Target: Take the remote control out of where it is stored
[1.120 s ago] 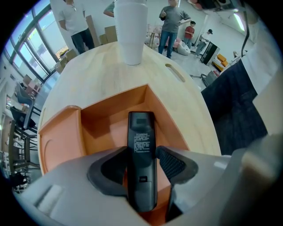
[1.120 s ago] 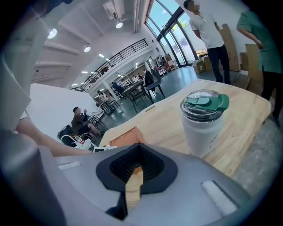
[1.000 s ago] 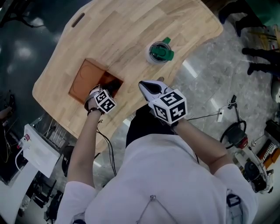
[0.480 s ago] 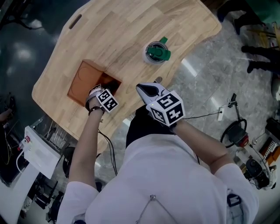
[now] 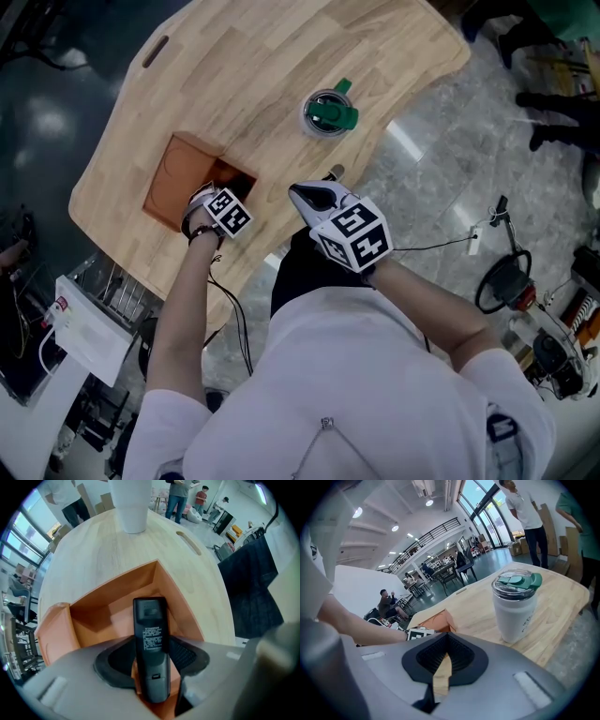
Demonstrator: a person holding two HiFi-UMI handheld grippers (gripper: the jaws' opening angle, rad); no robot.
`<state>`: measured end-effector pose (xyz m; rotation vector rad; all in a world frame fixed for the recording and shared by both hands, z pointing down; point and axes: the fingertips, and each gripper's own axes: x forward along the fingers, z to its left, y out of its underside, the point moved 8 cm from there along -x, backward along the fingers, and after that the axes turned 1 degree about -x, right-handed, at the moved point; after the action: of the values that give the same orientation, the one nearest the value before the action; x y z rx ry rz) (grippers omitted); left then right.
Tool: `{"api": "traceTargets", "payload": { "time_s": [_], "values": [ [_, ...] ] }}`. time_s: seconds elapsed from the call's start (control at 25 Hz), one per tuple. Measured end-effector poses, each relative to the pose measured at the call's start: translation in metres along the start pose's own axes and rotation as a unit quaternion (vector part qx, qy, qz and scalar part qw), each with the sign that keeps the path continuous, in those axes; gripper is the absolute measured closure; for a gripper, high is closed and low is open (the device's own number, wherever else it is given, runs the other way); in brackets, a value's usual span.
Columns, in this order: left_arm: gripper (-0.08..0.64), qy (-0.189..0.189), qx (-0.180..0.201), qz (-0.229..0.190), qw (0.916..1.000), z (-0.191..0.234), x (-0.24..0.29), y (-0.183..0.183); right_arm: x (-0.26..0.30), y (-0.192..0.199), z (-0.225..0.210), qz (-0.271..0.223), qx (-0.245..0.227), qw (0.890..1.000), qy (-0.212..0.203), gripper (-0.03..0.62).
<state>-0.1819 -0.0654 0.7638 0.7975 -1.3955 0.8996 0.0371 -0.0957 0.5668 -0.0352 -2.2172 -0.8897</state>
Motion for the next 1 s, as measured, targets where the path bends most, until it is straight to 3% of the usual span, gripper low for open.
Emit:
{"api": "traceTargets", "payload": {
  "time_s": [0.36, 0.64, 0.88, 1.0],
  "values": [
    [0.341, 0.011, -0.028, -0.033, 0.999, 0.001, -0.006, 0.007, -0.004, -0.006, -0.006, -0.002, -0.004, 1.0, 0.004, 0.565],
    [0.34, 0.005, -0.076, -0.076, 0.9942, 0.004, -0.028, 0.014, -0.004, -0.008, -0.007, -0.002, -0.009, 1.0, -0.001, 0.565],
    [0.339, -0.014, -0.144, -0.126, 0.9815, 0.01, -0.061, 0.022, -0.006, -0.023, -0.004, -0.003, -0.035, 0.999, -0.008, 0.565],
    [0.339, -0.033, -0.181, -0.16, 0.9699, 0.014, -0.087, 0.027, -0.008, -0.033, 0.002, -0.007, -0.054, 0.998, -0.012, 0.565]
  ]
}}
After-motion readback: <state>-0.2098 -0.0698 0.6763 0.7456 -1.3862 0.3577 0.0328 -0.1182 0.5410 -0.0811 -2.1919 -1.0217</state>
